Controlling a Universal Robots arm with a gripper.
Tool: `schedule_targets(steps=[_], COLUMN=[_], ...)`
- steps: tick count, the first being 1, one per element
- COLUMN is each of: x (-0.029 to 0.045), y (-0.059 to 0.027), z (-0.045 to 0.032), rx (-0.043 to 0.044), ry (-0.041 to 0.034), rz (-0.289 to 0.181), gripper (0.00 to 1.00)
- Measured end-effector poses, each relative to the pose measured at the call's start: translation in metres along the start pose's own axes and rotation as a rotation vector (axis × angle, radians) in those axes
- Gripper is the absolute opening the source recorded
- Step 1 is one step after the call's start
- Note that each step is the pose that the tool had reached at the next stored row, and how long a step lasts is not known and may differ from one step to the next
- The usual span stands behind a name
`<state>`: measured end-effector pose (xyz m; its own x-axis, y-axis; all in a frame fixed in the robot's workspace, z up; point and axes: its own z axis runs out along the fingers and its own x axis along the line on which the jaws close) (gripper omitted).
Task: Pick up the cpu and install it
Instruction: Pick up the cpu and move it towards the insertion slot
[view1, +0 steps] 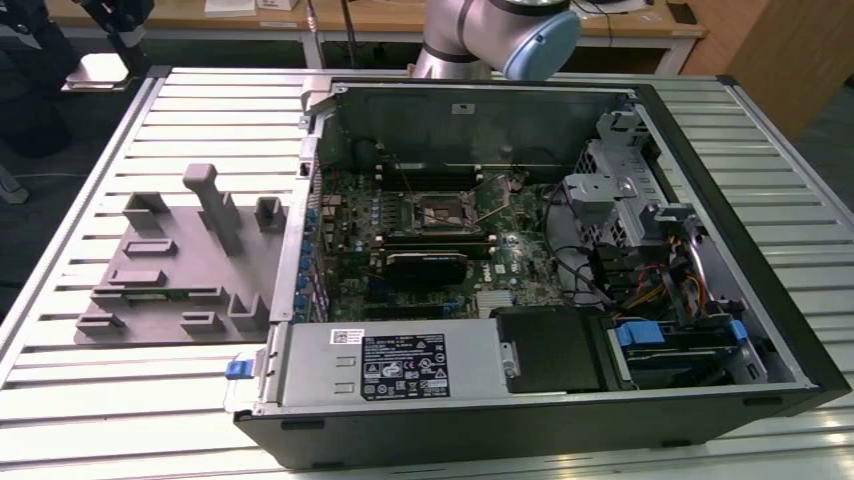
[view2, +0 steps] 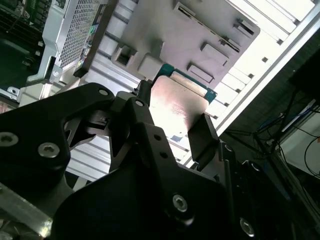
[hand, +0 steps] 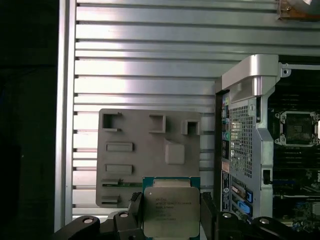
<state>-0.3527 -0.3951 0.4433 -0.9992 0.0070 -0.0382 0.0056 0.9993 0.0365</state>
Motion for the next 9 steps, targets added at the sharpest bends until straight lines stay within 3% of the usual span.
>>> schedule_targets(steps=[9], x=[-0.0163], y=[0.0001], z=[0.0006], rx=[0.0000], ry=[0.0000], rz=[0.000], gripper=[0.54])
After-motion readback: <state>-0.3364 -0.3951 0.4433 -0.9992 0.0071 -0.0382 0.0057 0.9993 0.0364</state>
